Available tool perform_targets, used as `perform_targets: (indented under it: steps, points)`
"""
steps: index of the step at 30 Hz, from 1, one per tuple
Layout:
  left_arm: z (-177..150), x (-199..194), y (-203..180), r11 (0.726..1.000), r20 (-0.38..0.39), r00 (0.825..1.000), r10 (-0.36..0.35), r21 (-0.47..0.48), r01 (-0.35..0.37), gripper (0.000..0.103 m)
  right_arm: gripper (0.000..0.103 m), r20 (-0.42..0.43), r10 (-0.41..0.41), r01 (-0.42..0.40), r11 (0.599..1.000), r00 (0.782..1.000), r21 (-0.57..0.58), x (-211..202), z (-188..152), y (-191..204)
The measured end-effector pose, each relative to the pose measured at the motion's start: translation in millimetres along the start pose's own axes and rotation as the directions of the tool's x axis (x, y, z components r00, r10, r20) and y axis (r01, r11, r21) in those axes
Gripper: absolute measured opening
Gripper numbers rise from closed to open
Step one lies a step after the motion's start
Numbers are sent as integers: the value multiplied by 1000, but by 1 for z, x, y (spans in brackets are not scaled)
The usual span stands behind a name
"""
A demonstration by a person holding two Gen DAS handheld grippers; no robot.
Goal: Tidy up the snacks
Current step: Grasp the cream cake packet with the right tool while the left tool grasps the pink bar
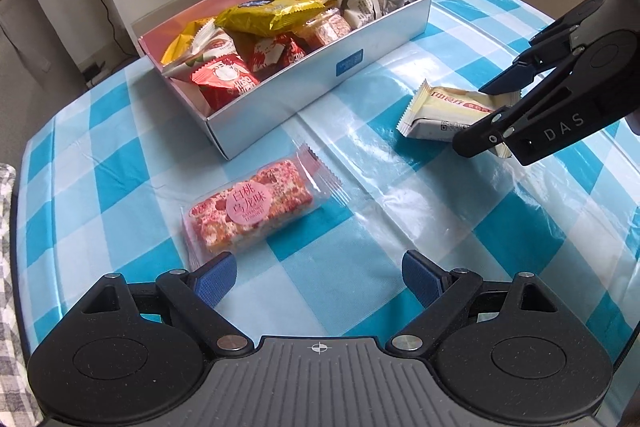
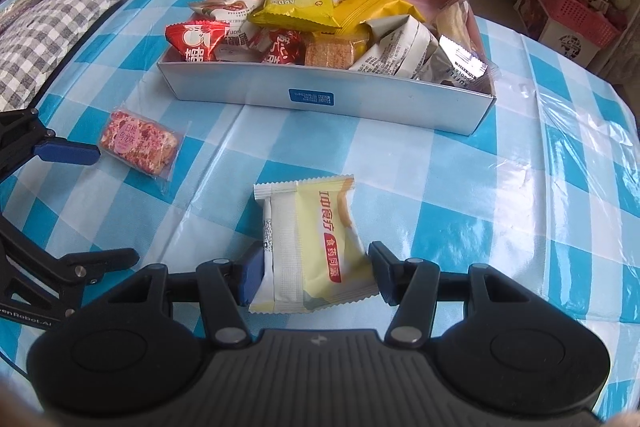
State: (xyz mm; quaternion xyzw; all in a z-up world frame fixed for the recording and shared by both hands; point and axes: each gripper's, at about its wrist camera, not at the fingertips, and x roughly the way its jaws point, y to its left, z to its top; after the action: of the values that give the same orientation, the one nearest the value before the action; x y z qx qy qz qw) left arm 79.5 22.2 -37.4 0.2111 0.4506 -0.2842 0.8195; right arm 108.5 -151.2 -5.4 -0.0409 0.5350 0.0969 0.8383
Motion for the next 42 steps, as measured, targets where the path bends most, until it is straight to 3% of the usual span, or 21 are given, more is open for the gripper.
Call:
perform_targets:
  steps: [6,8,11,15,20,23,27,33,35,38,42]
  points:
    - [13,-4,2,990,111,986,128,43,-134,92,52,9,12,-12,1000,1000,1,-3,2,3]
    - [19,4,4,988,126,984,129,68,-138,92,52,8,14,-14,1000,1000,3,-2,2,3]
    - [26,19,12,995,126,989,81,52,-88,91,52,2,9,-9,1000,1000,6,1,3,1]
    - [28,35,14,998,73,996,50,42,-54,91,52,-2,9,-9,1000,1000,14,3,3,-2]
    - [26,36,17,998,-11,1000,1,-61,-1,90,52,2,9,-9,1000,1000,15,2,3,-8]
    - [21,32,14,991,-58,998,-19,-130,12,90,52,3,2,-2,1000,1000,23,2,3,-14]
    - [14,26,4,988,-81,997,-17,-153,4,88,52,4,-13,12,999,1000,38,2,4,-18]
    - [12,18,-7,979,-91,996,7,-203,-26,72,52,8,-19,19,999,1000,34,1,5,-11]
    - [13,16,-10,977,-91,996,17,-210,-36,58,52,10,-19,18,1000,1000,25,1,5,-7]
    - [16,15,-13,973,-92,995,24,-227,-44,46,52,10,-16,16,1000,1000,13,1,5,-2]
    - [19,15,-15,968,-93,995,38,-242,-60,42,52,13,-23,23,1000,1000,5,2,5,1]
